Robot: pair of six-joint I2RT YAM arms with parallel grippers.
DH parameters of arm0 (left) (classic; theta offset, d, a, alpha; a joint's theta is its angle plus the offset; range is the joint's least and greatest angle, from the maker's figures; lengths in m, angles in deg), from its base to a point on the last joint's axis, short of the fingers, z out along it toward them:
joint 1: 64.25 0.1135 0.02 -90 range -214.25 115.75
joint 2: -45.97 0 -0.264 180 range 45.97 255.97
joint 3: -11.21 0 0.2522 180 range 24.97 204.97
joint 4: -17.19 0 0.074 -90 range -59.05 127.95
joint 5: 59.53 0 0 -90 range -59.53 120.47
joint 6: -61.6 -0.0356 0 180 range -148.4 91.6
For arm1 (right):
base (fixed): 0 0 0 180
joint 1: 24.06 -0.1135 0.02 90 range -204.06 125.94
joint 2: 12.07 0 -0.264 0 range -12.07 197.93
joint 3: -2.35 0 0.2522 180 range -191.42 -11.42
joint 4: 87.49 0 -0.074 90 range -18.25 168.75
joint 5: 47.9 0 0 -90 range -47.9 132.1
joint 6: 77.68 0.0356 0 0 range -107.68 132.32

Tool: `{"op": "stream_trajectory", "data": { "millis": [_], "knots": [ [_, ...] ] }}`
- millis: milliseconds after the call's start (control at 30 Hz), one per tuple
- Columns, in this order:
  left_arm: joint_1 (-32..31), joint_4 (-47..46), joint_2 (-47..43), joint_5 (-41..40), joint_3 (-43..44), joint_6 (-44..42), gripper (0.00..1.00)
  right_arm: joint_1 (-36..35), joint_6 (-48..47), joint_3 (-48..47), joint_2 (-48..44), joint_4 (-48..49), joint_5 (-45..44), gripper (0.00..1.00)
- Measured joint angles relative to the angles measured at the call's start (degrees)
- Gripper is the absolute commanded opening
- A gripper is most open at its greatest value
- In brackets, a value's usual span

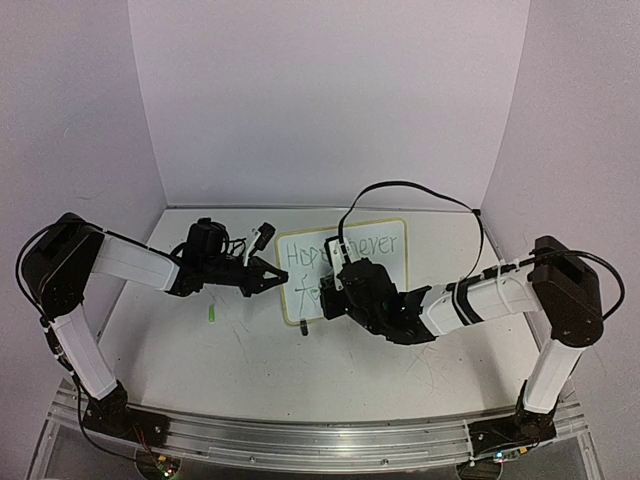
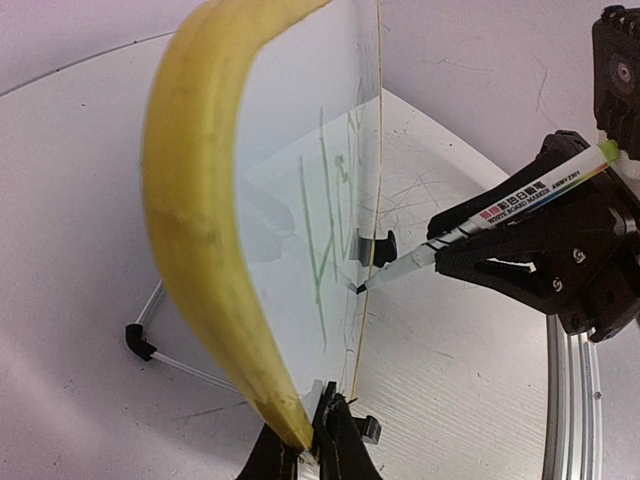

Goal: Write a sentence on the whiteboard

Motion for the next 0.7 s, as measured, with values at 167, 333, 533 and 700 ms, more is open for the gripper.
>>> {"op": "stream_trajectory", "data": {
  "millis": [167, 333, 533, 700],
  "knots": [
    [0.0, 0.0, 0.0, 0.0, 0.0, 0.0, 0.00, 0.0, 0.2, 0.0, 0.0, 0.0, 0.0, 0.00],
    [0.0, 0.0, 0.0, 0.0, 0.0, 0.0, 0.00, 0.0, 1.2, 0.1, 0.0, -0.1, 0.1, 0.00],
    [0.0, 0.1, 0.0, 0.0, 0.0, 0.0, 0.00, 0.0, 2.7, 1.2, 0.0, 0.3, 0.6, 0.00],
    [0.0, 0.0, 0.0, 0.0, 0.0, 0.0, 0.00, 0.0, 3.3, 2.0, 0.0, -0.3, 1.1, 0.00]
  ]
}}
